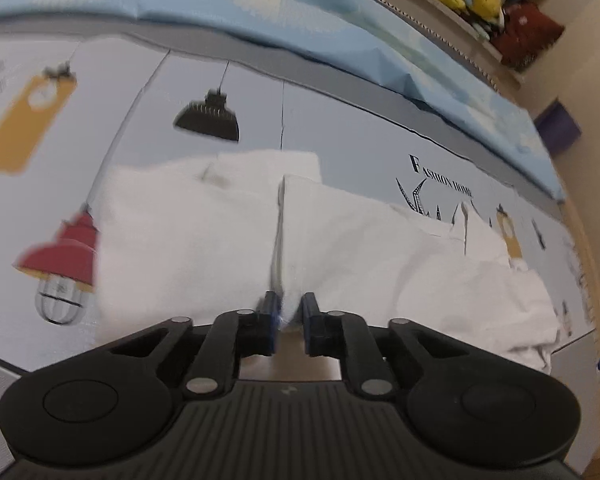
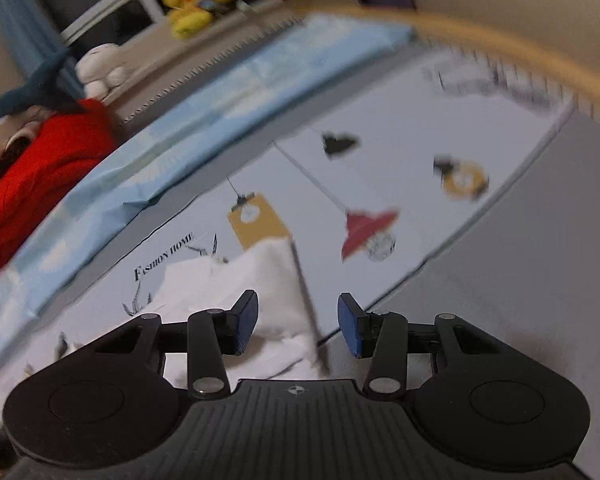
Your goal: Fold small clothes
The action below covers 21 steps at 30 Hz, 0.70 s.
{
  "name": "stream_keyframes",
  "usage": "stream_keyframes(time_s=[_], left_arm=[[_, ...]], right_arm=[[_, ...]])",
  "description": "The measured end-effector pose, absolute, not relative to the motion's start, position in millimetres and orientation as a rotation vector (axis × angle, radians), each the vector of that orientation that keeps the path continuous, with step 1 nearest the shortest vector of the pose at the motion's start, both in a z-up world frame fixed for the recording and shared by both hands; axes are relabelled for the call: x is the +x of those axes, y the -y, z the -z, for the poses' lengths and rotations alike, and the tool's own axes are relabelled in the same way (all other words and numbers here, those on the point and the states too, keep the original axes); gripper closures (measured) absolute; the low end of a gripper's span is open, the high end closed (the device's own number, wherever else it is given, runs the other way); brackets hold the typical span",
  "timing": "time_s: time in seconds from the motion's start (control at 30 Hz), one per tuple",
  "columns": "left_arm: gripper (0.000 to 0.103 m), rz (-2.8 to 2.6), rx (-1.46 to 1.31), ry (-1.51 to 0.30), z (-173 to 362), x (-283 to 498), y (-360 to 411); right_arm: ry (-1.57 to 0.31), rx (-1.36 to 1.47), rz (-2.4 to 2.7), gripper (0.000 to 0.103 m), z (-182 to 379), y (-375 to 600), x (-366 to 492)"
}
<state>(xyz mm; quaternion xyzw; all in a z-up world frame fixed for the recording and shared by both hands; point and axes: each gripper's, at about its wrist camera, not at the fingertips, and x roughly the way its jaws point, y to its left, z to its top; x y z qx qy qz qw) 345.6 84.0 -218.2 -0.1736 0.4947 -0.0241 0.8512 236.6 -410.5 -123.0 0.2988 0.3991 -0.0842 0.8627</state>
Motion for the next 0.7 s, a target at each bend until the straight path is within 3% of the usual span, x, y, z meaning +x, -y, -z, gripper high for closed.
stream_keyframes(time_s=[0.17, 0.2, 0.23, 0.3, 0.4, 0.47, 0.5, 0.53, 0.7], left_arm=[[0.092, 0.014, -0.269, -0.92, 138, 309, -94], [0.09, -0.008, -0.248, -0.935, 135, 300, -99], [0.08, -0.033, -0.23, -0.989, 139, 295, -103], [0.08, -0.128, -0.162, -1.109, 148, 289, -112], [0.078, -0.191, -0.063, -0.972, 121, 272, -108], [0.077, -0.121, -0.11, -0.95, 119, 270, -104], [0.077, -0.074, -0.159, -0.936, 125, 269, -102], [0.077, -0.038, -0.199, -0.922, 133, 267, -102], [0.076, -0.009, -0.325, -1.079, 184, 293, -105]], right_arm=[[-0.89, 0.753, 0.087, 0.056, 143, 394, 256], [-0.901, 0.77, 0.086, 0.056, 144, 390, 260], [-0.917, 0.798, 0.087, 0.056, 150, 387, 263], [-0.961, 0.848, 0.108, 0.056, 163, 382, 267], [-1.012, 0.849, 0.151, 0.056, 182, 376, 275], [-1.044, 0.821, 0.206, 0.064, 193, 378, 275], [-1.068, 0.812, 0.233, 0.091, 199, 380, 273], [-1.088, 0.812, 0.257, 0.101, 203, 382, 270], [-1.149, 0.779, 0.341, 0.101, 193, 386, 254]])
